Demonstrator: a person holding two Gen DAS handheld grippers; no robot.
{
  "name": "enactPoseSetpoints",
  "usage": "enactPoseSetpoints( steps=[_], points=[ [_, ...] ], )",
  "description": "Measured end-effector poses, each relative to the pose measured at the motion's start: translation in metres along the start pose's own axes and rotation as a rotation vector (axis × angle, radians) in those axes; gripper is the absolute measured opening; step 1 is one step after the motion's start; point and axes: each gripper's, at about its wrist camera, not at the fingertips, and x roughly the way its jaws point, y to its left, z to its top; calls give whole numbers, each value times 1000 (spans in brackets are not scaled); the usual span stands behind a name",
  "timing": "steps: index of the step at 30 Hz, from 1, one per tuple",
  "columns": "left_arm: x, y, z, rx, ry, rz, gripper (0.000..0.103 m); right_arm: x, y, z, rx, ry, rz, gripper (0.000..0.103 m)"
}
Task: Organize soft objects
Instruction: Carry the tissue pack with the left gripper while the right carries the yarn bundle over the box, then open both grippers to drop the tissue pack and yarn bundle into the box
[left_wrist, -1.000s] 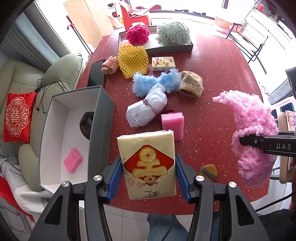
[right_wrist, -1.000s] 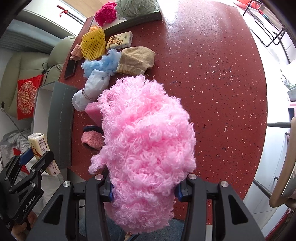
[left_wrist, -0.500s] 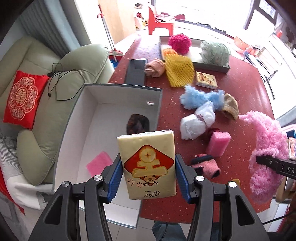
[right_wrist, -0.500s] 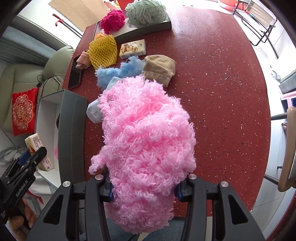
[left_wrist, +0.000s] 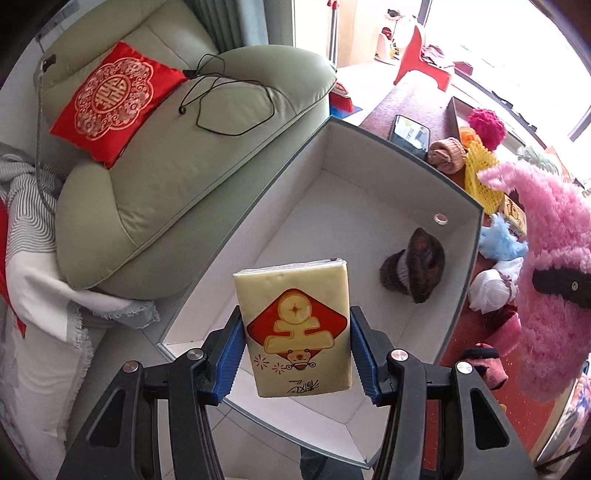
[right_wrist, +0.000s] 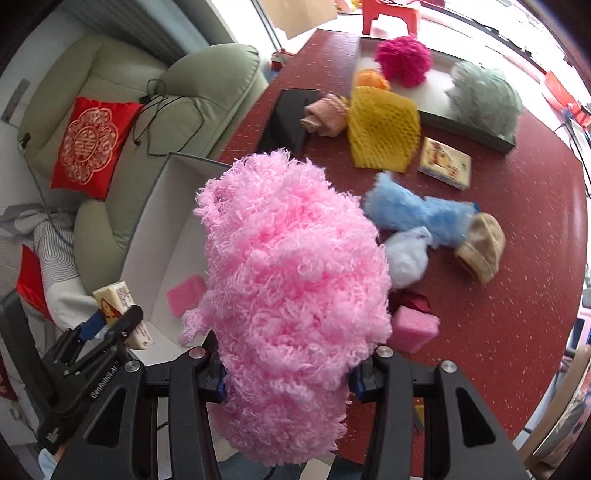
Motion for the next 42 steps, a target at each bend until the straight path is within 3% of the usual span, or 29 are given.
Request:
enactPoseSetpoints(
  steps=[6,13,42],
  points=[
    [20,22,-9,-84,46,9,55,29,65,23,-156,36,9,51],
    [40,33,-16,-128,90,5,55,60,94,36,-196,79,11,51],
    [80,37,-9,-121,149,-24,55,116,117,61,-238,134,-73,51]
  ],
)
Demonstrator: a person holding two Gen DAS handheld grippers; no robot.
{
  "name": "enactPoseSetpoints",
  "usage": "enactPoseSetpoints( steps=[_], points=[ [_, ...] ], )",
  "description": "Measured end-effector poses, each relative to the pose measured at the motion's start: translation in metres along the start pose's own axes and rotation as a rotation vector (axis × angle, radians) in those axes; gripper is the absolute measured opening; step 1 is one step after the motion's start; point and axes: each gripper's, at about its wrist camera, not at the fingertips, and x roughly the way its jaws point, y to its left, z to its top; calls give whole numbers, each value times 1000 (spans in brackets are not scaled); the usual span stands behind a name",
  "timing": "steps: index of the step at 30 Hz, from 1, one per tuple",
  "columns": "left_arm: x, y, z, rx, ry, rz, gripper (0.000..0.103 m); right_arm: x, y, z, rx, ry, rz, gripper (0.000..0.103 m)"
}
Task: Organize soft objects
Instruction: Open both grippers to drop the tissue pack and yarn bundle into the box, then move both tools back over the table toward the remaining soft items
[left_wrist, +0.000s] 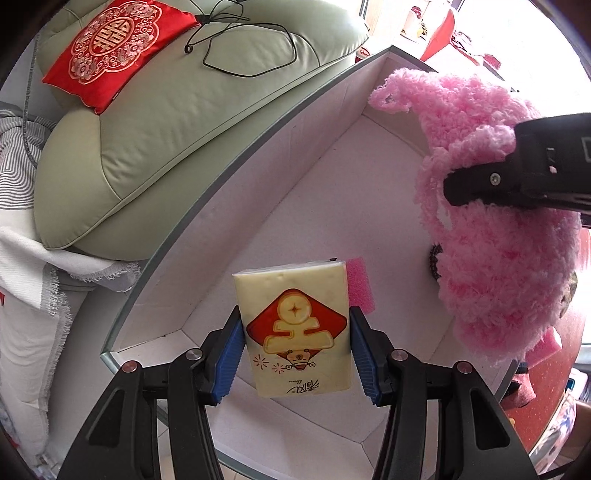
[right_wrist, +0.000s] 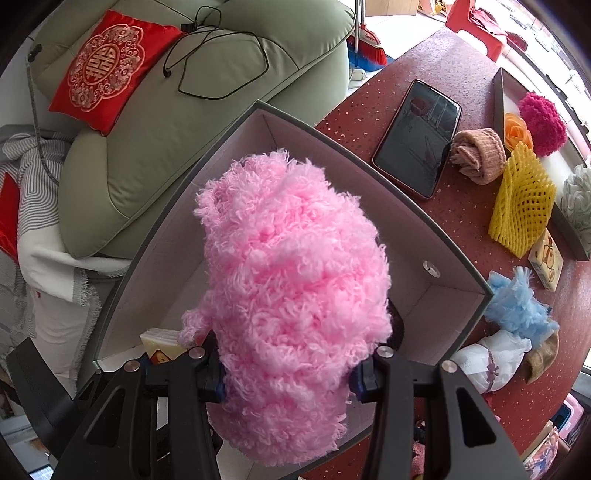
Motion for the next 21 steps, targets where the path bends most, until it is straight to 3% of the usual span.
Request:
enactPoseSetpoints(
  steps=[3,4,5,7,9,12,21],
  points=[
    [1,0,-1,8,-8,-13,57,3,-1,1,-4,4,-5,51],
    [1,0,-1,14,-10,-24,66,4,-2,2,-5,5,-7,54],
    [1,0,-1,18,-10,-32,87,4,-2,2,-6,3,-12,55],
    [0,2,-2,13,-15,-46,102,3,-3,1,-8,-1,-14,67],
    [-3,6,-2,-16,-22,-84,102,0,-5,0,-13,-13,-15,83],
    [-8,12,-3,-42,-24,-137,102,-8,-7,-2,-17,-43,-14,85],
    [-22,21,-14,-66,-20,-110,102,-24,-26,-20,26,-63,16,85]
  ],
)
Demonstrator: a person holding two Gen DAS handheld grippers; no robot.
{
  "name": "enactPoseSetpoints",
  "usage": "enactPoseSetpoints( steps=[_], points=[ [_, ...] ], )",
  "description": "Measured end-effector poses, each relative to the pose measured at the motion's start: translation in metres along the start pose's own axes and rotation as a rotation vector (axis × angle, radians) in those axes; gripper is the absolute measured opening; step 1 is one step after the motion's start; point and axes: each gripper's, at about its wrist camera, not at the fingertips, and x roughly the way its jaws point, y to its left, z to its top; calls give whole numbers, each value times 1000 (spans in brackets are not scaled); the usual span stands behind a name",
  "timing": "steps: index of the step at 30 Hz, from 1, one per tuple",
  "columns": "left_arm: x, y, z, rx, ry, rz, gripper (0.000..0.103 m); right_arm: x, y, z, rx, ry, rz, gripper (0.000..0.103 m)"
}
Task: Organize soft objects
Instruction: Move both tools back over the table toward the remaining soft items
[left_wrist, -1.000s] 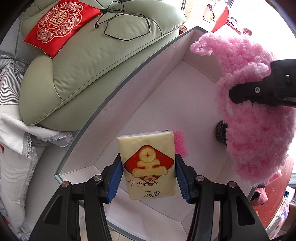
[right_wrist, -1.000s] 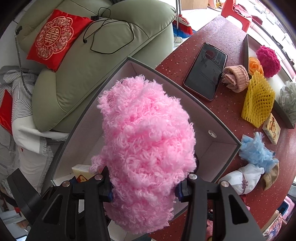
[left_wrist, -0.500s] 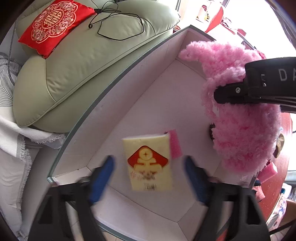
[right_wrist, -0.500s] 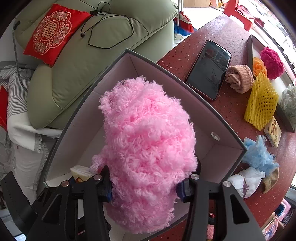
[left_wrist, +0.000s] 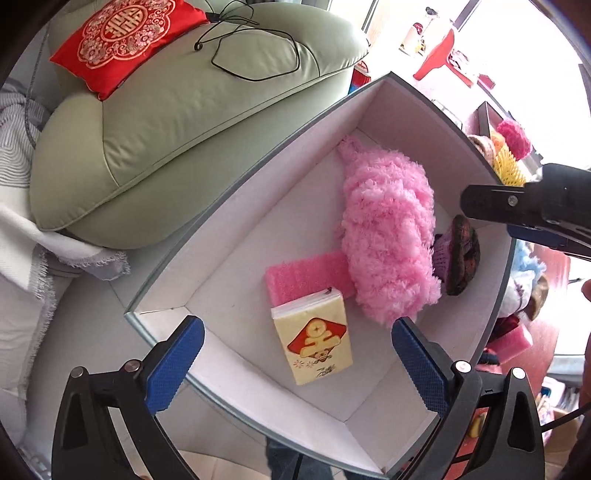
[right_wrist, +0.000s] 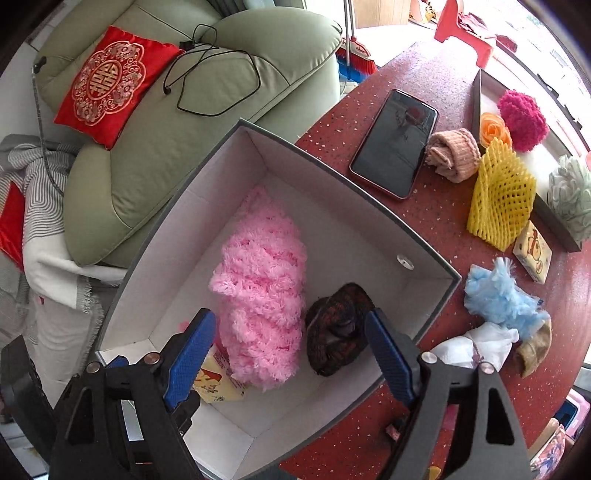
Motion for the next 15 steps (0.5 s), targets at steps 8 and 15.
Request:
enactPoseSetpoints(
  steps=[8,15],
  points=[
    [-5,-18,-10,55,22,58,102,-6,-25,-22,59,15,1,85],
    [-8,-39,-19,123,32,64,102,-14,-46,-42,95,7,4,85]
  ],
)
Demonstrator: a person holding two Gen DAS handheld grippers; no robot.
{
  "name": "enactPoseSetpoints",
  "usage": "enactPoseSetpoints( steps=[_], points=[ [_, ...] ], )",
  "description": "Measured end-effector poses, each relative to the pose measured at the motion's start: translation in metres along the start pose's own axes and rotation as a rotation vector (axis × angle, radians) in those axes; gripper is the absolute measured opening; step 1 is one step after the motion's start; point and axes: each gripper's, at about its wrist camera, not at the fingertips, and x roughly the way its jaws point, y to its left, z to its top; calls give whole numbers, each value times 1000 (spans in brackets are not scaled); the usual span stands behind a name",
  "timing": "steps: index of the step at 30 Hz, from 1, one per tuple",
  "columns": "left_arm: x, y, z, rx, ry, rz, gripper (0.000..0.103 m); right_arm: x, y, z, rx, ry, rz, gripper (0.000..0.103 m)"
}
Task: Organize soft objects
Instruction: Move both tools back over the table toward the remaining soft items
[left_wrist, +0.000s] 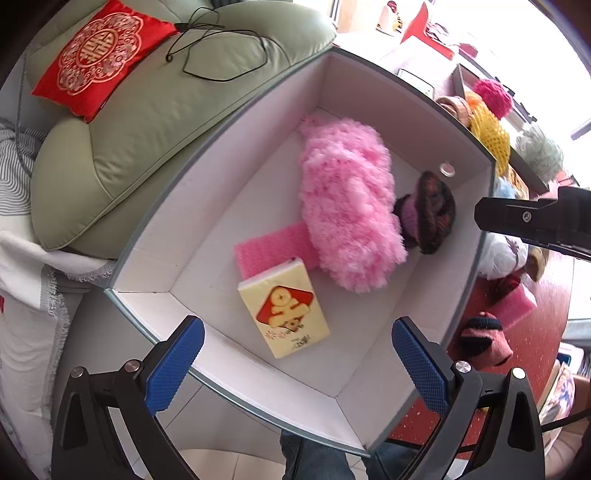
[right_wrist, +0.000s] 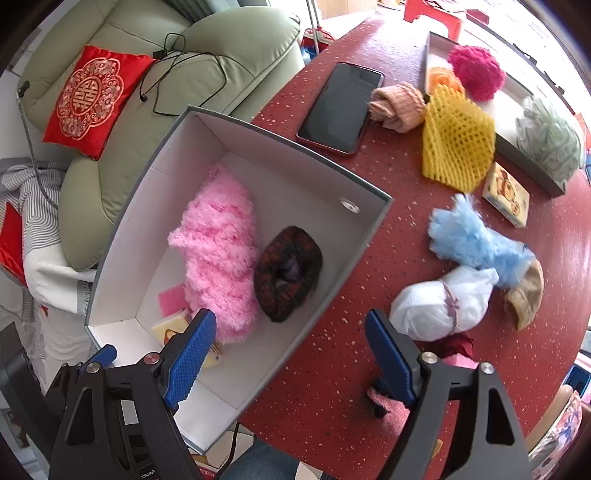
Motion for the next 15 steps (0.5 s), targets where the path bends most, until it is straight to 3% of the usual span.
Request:
enactPoseSetpoints(
  steps=[15],
  points=[
    [-12,-75,-10,204,11,-3,102,-11,-95,-68,215,1,1,85]
  ],
)
